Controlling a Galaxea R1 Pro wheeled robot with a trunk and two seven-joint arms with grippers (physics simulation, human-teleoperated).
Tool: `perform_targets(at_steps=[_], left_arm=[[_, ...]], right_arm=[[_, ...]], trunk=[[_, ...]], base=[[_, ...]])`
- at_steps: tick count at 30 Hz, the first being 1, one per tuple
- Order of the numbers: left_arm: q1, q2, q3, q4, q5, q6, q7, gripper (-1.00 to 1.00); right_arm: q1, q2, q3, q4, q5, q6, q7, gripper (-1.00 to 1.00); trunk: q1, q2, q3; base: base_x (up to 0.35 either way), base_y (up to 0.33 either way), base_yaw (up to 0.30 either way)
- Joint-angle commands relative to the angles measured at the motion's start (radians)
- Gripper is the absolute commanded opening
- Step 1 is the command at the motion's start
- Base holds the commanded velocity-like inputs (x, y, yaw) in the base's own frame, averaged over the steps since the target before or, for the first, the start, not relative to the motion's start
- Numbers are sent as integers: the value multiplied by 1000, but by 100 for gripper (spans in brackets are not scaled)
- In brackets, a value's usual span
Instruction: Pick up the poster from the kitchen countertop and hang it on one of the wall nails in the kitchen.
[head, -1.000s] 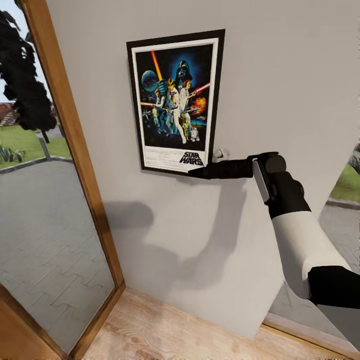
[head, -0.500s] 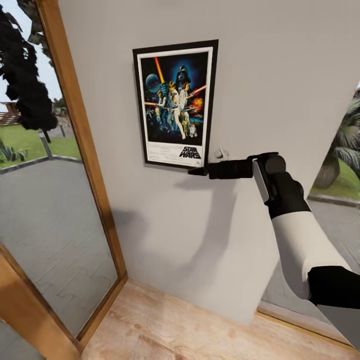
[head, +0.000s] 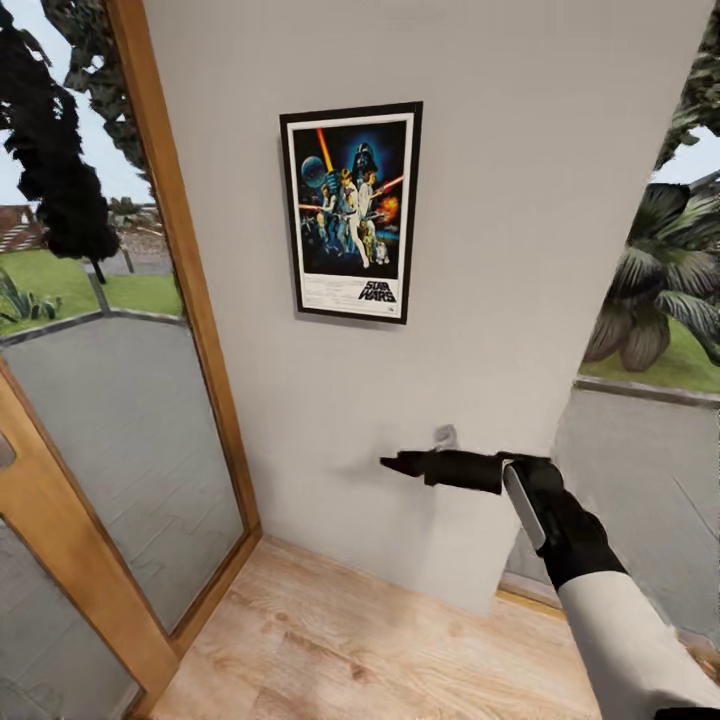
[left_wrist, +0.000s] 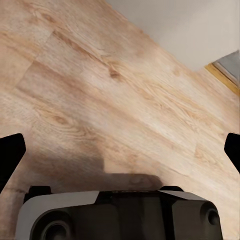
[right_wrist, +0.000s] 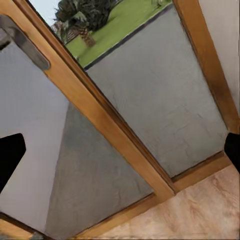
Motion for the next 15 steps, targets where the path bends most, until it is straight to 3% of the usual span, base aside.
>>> perform_targets(at_steps=[1, 2, 4, 5, 6, 8, 9, 10, 12, 15], left_arm=[[-1, 1, -9, -1, 9, -4, -1, 100], [-1, 1, -9, -1, 9, -4, -2, 100], [-1, 1, -9, -1, 9, -4, -3, 100], [-1, 1, -9, -1, 9, -4, -3, 100], [-1, 1, -9, -1, 9, -3, -4, 100], [-1, 1, -9, -1, 9, -3, -3, 100], [-1, -1, -10, -1, 9, -2, -3, 100], [-1, -2, -11, -1, 8, -2, -3, 100], [-1, -3, -13, -1, 8, -1, -2, 100], [-1, -3, -15, -1, 8, 0, -1, 100]], right_arm=[[41, -8, -4, 1, -10, -14, 3, 100], [75, -14, -11, 2, -12, -33, 7, 100], [219, -31, -48, 9, -16, -118, 21, 100], [254, -34, -57, 13, -16, -140, 22, 100], [440, -52, -92, 79, -17, -267, 27, 100], [510, -65, -106, 163, -16, -350, 25, 100], [557, -93, -119, 336, -16, -496, 22, 100], [573, -117, -124, 467, -16, -594, 19, 100], [581, -139, -126, 567, -16, -656, 10, 100], [585, -160, -127, 647, -16, -688, -15, 100]], trunk=[[1, -2, -2], [1, -2, -2], [1, -2, -2], [1, -2, -2], [1, -2, -2], [1, -2, -2], [1, -2, -2], [1, -2, -2], [1, -2, -2], [1, -2, -2]], base=[[-134, 0, 0], [-107, 0, 0], [-56, 0, 0], [-35, 0, 0], [-9, 0, 0], [-6, 0, 0], [-2, 0, 0], [0, 0, 0], [0, 0, 0], [0, 0, 0]])
